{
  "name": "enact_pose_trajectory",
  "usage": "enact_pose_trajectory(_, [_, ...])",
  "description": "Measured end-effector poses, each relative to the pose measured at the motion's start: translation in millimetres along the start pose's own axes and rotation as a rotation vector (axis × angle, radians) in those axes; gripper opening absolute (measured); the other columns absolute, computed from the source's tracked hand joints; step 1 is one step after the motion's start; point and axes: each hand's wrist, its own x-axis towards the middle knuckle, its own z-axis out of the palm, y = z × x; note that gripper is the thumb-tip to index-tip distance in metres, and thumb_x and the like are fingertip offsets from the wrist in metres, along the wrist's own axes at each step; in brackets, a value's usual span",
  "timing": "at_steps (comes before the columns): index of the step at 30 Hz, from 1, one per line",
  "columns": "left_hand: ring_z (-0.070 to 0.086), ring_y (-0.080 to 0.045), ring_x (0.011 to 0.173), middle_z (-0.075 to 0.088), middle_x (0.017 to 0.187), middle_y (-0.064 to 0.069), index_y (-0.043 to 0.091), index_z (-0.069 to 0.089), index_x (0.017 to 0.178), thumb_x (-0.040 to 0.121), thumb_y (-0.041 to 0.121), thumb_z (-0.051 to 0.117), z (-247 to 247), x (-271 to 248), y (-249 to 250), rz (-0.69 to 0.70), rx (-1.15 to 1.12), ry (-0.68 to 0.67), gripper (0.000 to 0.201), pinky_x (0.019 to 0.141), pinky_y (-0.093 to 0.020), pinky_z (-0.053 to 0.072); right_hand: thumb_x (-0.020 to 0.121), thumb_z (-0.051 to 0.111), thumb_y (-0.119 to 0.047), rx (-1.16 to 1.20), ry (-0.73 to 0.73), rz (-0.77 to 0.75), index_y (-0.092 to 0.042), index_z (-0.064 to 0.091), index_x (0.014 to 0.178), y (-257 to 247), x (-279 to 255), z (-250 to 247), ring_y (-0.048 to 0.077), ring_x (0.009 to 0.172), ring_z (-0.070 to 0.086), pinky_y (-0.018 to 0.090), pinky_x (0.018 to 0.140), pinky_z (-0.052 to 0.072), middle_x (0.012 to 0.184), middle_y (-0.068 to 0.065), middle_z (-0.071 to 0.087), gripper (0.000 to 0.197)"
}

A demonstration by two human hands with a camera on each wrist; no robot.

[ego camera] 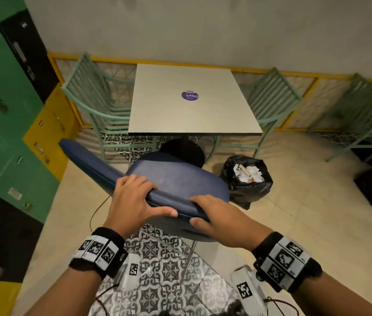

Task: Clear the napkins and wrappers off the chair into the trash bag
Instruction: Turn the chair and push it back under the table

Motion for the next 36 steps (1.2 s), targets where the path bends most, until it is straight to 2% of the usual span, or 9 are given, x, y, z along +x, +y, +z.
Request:
enact_pose_trajectory(4, [0.051, -0.010, 0.086, 0.055, 0.081, 0.016, 0.029, 0.068, 0.090, 0.059, 0.099, 0.053, -1, -17, 6, -0.058, -0.050, 0.033, 0.078, 0.089, -0.033, 0.036, 0.103, 0.046, -0.053, -0.161, 0.156, 0.000, -0.033, 0.034, 0.148, -23, 5, 29, 0.026, 0.114, 0.052, 0.043, 0.091, 0.042, 0.131, -0.004, 0.055, 0.051])
enact_pose_trajectory(9, [0.054, -0.010, 0.094, 0.057, 0.091, 0.017, 0.031, 0.068, 0.096, 0.061, 0.099, 0.053, -1, -25, 16, -0.072, -0.063, 0.030, 0.078, 0.096, -0.035, 0.037, 0.103, 0.053, -0.039, -0.211, 0.183, -0.091, -0.037, 0.043, 0.137, -11, 0, 24, 0.019, 0.093, 0.049, 0.033, 0.073, 0.026, 0.108, -0.009, 0.053, 0.036])
enact_pose_trajectory(14, [0.053, -0.012, 0.104, 0.064, 0.099, 0.018, 0.035, 0.071, 0.101, 0.064, 0.100, 0.046, -11, -10, 8, -0.042, 0.044, -0.016, 0.079, 0.109, -0.038, 0.033, 0.100, 0.049, -0.053, -0.227, 0.108, -0.144, -0.036, 0.048, 0.129, -1, 4, -1, 0.019, 0.094, 0.054, 0.036, 0.069, 0.033, 0.103, -0.009, 0.058, 0.034])
enact_pose_trajectory(20, [0.051, -0.011, 0.107, 0.065, 0.103, 0.019, 0.039, 0.069, 0.105, 0.067, 0.100, 0.041, -19, 12, -27, -0.081, 0.113, -0.063, 0.078, 0.106, -0.039, 0.031, 0.096, 0.053, -0.053, -0.128, 0.096, -0.104, -0.038, 0.053, 0.127, 44, -5, -23, 0.014, 0.101, 0.057, 0.042, 0.081, 0.049, 0.110, -0.016, 0.063, 0.034])
enact_pose_trajectory(25, [0.052, -0.012, 0.095, 0.062, 0.093, 0.017, 0.037, 0.068, 0.094, 0.068, 0.102, 0.031, 3, 40, 24, -0.107, 0.210, -0.064, 0.079, 0.098, -0.040, 0.034, 0.093, 0.066, -0.042, -0.081, 0.182, 0.054, -0.040, 0.056, 0.130, 91, -3, -45, 0.016, 0.108, 0.057, 0.041, 0.095, 0.045, 0.116, -0.017, 0.062, 0.038])
enact_pose_trajectory(27, [0.051, -0.013, 0.092, 0.059, 0.090, 0.016, 0.036, 0.067, 0.091, 0.071, 0.101, 0.029, 15, 49, 46, -0.126, 0.196, -0.049, 0.078, 0.096, -0.042, 0.034, 0.096, 0.056, -0.057, -0.109, 0.226, 0.106, -0.040, 0.053, 0.134, 100, 1, -46, 0.017, 0.116, 0.054, 0.042, 0.106, 0.037, 0.122, -0.017, 0.059, 0.042])
enact_pose_trajectory(30, [0.051, -0.016, 0.090, 0.057, 0.088, 0.013, 0.036, 0.065, 0.090, 0.075, 0.098, 0.027, 29, 65, 73, -0.150, 0.195, -0.044, 0.075, 0.093, -0.042, 0.034, 0.096, 0.028, -0.075, -0.194, 0.301, 0.176, -0.041, 0.048, 0.143, 91, 18, -34, 0.018, 0.127, 0.048, 0.055, 0.119, 0.022, 0.132, -0.016, 0.057, 0.062])
enact_pose_trajectory(32, [0.053, -0.015, 0.093, 0.059, 0.092, 0.014, 0.037, 0.066, 0.098, 0.078, 0.096, 0.026, 35, 77, 82, -0.116, 0.184, -0.063, 0.074, 0.092, -0.041, 0.035, 0.098, 0.022, -0.072, -0.278, 0.372, 0.196, -0.041, 0.051, 0.138, 93, 29, -28, 0.022, 0.121, 0.052, 0.058, 0.117, 0.023, 0.125, -0.012, 0.060, 0.058])
enact_pose_trajectory(36, [0.055, -0.012, 0.100, 0.065, 0.102, 0.016, 0.037, 0.065, 0.112, 0.077, 0.097, 0.025, 37, 97, 69, -0.056, 0.174, -0.129, 0.080, 0.096, -0.037, 0.039, 0.099, 0.023, -0.070, -0.314, 0.418, 0.153, -0.040, 0.055, 0.125, 127, 38, -45, 0.022, 0.107, 0.053, 0.047, 0.109, 0.033, 0.112, -0.009, 0.058, 0.051])
